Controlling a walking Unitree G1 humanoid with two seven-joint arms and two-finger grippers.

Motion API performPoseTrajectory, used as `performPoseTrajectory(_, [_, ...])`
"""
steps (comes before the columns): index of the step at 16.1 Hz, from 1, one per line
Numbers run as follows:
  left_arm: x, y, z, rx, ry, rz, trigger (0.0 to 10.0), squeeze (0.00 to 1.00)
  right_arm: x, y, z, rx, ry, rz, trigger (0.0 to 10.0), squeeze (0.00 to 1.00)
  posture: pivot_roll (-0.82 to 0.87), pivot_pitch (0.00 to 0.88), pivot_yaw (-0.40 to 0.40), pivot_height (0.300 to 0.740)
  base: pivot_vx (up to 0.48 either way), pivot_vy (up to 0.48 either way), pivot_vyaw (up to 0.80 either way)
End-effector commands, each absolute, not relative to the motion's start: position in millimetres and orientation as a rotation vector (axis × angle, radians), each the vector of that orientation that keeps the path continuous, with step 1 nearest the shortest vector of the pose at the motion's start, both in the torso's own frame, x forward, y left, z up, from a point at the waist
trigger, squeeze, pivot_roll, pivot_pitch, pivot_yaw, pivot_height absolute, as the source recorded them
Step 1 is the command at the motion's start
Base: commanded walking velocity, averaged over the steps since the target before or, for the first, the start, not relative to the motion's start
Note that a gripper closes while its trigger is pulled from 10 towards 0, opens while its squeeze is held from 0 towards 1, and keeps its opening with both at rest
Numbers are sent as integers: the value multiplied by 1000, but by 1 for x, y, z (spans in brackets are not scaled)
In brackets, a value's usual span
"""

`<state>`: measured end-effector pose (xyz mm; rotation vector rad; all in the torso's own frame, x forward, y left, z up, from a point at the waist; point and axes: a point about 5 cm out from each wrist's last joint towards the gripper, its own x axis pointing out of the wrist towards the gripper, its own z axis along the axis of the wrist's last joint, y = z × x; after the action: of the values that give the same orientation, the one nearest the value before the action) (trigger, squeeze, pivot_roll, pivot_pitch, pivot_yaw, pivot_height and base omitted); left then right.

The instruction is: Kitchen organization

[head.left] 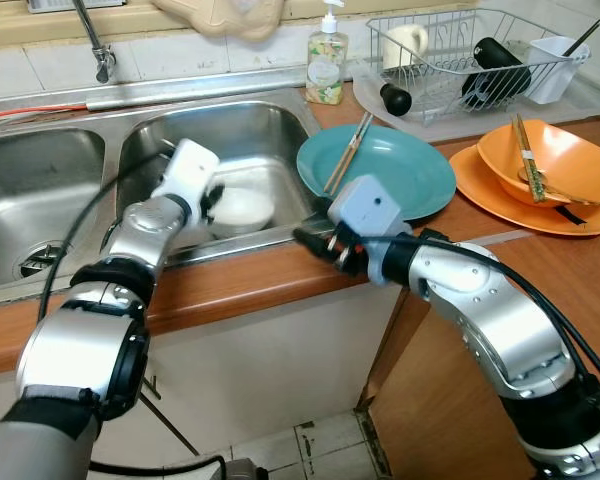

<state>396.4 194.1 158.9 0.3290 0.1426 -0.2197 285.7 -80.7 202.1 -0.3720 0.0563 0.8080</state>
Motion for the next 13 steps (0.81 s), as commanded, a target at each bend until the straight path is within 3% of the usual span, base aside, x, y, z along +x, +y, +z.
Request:
performPoseTrajectory(1, [396,193,166,220,66,-215,10000,0,293,-88,206,-349,56,736,10000,0,-43,0,79,740,0,0,0])
performPoseTrajectory(4, [390,198,172,69,-51,-181,10000,0,302,-94,211,-263,40,631,10000,0,-34,0,71,740,0,0,0])
performPoseTrajectory(5, [388,200,173,54,-69,-172,10000,0,304,-96,211,-239,35,602,10000,204,-34,0,71,740,0,0,0])
performPoseTrajectory(6, [376,204,176,35,-126,-160,10000,0,308,-100,215,-142,-8,541,10000,1000,-29,0,72,740,0,0,0])
performPoseTrajectory(13, [326,199,176,119,-160,-191,10000,0,298,-101,214,16,-49,452,10000,1000,-16,0,71,740,0,0,0])
